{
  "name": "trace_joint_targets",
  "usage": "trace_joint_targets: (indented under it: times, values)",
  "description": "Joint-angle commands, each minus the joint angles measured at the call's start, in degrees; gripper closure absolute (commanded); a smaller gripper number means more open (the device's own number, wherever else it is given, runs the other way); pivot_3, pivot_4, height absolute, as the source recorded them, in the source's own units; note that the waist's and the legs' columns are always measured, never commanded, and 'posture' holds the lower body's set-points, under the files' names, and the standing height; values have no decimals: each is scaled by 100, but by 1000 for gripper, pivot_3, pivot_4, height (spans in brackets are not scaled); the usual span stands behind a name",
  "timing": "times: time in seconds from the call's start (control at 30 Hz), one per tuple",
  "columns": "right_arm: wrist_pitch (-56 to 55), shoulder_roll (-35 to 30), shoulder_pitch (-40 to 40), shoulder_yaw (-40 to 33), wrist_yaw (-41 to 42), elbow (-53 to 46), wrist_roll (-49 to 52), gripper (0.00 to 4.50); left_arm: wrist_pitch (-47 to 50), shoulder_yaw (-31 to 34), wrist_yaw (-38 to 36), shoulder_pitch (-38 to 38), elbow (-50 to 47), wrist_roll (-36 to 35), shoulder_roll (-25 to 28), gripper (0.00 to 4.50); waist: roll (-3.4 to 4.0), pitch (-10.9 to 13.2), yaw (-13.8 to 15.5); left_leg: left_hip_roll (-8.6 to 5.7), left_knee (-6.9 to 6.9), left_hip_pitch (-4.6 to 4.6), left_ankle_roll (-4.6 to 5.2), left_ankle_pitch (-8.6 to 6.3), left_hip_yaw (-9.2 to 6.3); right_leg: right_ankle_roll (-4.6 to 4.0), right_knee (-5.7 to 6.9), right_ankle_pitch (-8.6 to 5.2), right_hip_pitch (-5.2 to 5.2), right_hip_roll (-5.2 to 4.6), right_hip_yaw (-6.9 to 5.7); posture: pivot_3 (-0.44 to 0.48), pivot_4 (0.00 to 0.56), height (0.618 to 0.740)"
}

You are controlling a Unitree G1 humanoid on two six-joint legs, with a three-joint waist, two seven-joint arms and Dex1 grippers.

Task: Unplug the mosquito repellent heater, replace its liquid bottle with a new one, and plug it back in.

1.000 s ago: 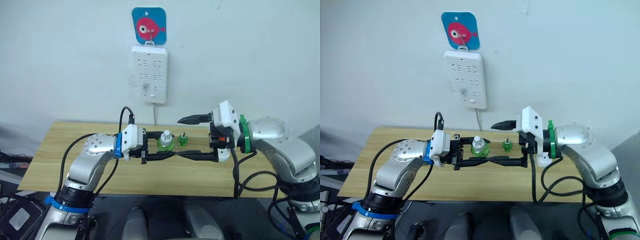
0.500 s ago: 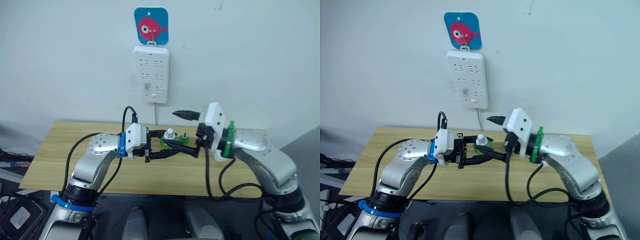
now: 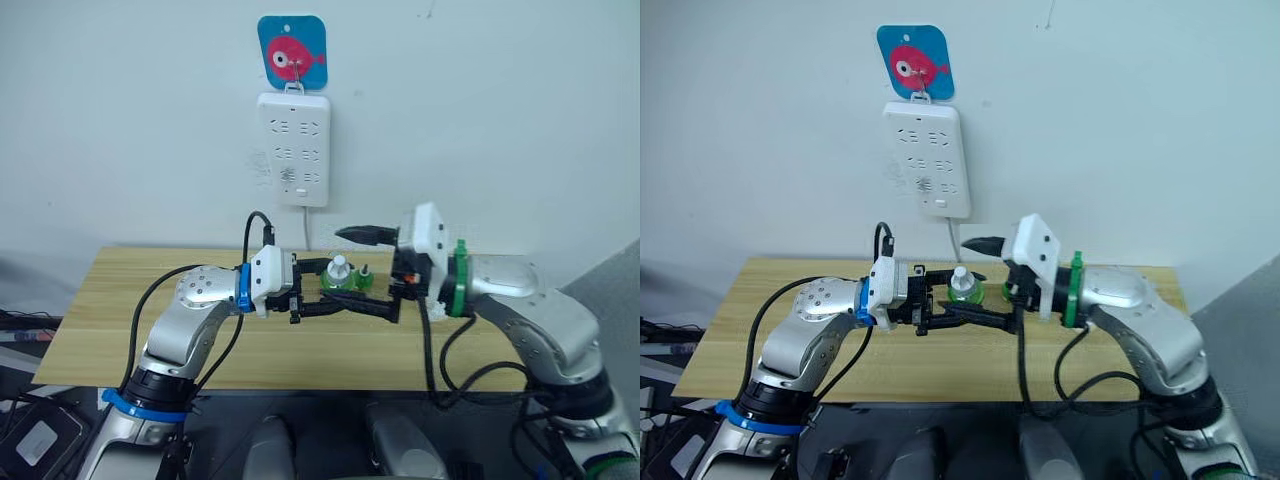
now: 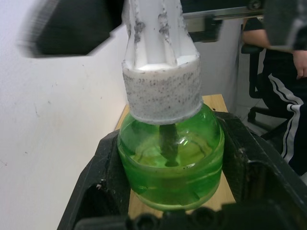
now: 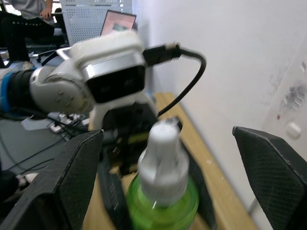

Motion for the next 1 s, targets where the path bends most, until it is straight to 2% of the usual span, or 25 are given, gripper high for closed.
trace_joint_targets:
  times: [0.03,0.2,0.37,0.5,0.57,0.7,0.8,0.9,1.0]
  values:
    - [-392,108,-91,73,-153,273,-390,0,-109,20,-35,-55,-90,-20,-29,2165,0,0,9,0,0,-1,0,0,-1,0,0,0,0,-1,-2,-198,150,732]
    - [-322,-205,13,-251,105,305,-280,0,-142,33,-33,25,-123,-11,-6,2165,0,0,-1,0,-5,-1,0,0,-1,-1,0,1,-2,-2,-3,-195,149,732]
    - [302,-989,219,-907,690,-108,643,0,-151,82,-19,59,-117,8,26,2165,0,0,8,-3,-4,-1,0,0,0,-1,0,1,0,-4,-2,-195,149,732]
    - [553,-1274,247,-990,906,-313,1045,0,-166,73,-19,73,-103,21,25,2165,1,0,-14,1,-4,1,1,0,0,-1,0,0,0,-1,-2,-203,151,732]
    - [656,-1201,162,-916,799,-389,1125,0,-169,59,-22,66,-92,27,19,2165,1,0,-43,2,-4,3,1,0,3,0,0,0,-1,1,2,-204,149,732]
    - [814,-630,-194,-542,331,-326,1061,0,-174,31,-43,49,-83,35,8,2165,2,-1,-57,3,-4,3,1,0,6,0,0,0,-3,1,5,-200,147,732]
    - [770,-509,-217,-415,308,-253,966,0,-178,18,-47,57,-95,44,6,2165,1,-1,-23,1,-5,1,0,0,3,0,0,0,-2,1,3,-196,145,732]
    - [681,-464,-206,-355,324,-170,904,594,-179,15,-35,62,-104,49,2,2165,1,-1,7,-3,-5,-3,0,-1,1,-1,-2,0,-2,-4,0,-192,144,732]
    - [681,-449,-202,-367,345,-160,977,1652,-174,17,-20,93,-124,50,4,2165,1,-1,-4,-2,-4,-3,0,0,2,-1,-2,0,-2,-5,0,-189,143,732]
